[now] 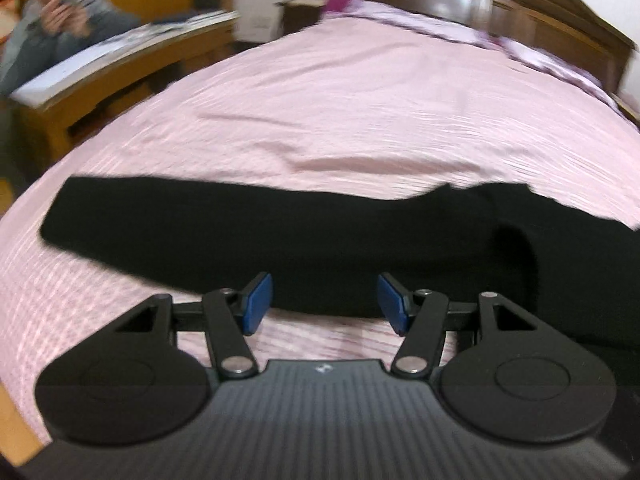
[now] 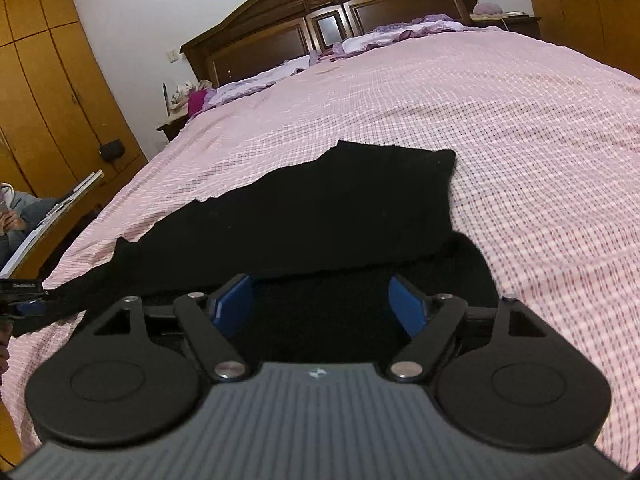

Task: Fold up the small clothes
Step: 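Reach the left tool to the other sleeve and close on it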

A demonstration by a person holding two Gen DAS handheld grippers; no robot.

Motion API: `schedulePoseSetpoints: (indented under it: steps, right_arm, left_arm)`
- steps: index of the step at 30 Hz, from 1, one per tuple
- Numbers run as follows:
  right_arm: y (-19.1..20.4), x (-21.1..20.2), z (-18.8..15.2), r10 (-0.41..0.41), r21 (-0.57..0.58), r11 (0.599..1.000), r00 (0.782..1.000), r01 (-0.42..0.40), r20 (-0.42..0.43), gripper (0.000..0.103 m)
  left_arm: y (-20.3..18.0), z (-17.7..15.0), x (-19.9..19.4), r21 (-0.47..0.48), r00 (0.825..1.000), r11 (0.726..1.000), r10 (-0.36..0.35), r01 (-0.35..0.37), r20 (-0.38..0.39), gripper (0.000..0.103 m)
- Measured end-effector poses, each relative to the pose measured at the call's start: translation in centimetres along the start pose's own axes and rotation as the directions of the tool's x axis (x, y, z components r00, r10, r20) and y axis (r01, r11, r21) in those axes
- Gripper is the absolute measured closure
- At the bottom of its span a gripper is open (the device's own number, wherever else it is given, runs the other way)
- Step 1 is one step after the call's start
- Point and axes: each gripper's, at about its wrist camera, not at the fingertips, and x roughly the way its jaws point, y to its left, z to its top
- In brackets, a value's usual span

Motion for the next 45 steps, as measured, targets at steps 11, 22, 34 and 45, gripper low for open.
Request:
schedulePoseSetpoints:
  steps: [11, 22, 34, 45]
  right_arm:
    - [0.9, -1.5, -1.4, -0.044, 0.002, 0.999, 0.999, 0.044, -0.013, 0.018]
    - [0.7, -0.2, -2.1, -0.089, 0.032, 0.995, 0.996, 0.09, -0.032, 0.011]
    - [0.1, -0.4, -1.7, -0.088, 0.066, 0.994, 0.996, 0.088, 0.008, 0.01]
    - [-1.0, -1.5, -2.2, -0.105, 0.097, 0.99, 0.994, 0.103, 0.012, 0.009]
  left_arm:
    - [5.9, 0.6, 4.5, -0.27, 0.989, 0.953, 0.124, -0.14, -0.075, 0.043]
    - [5.3, 1.6, 7.8, -0.218, 0.993, 0.969, 0.113, -0.114, -0.02, 0.026]
    - [4.6, 1.7, 8.9, -0.175, 0.992, 0.977, 0.124, -0.12, 0.012, 0.025]
    - [4.0, 2.3, 9.0, -0.181, 0.992, 0.976, 0.124, -0.121, 0.007, 0.059]
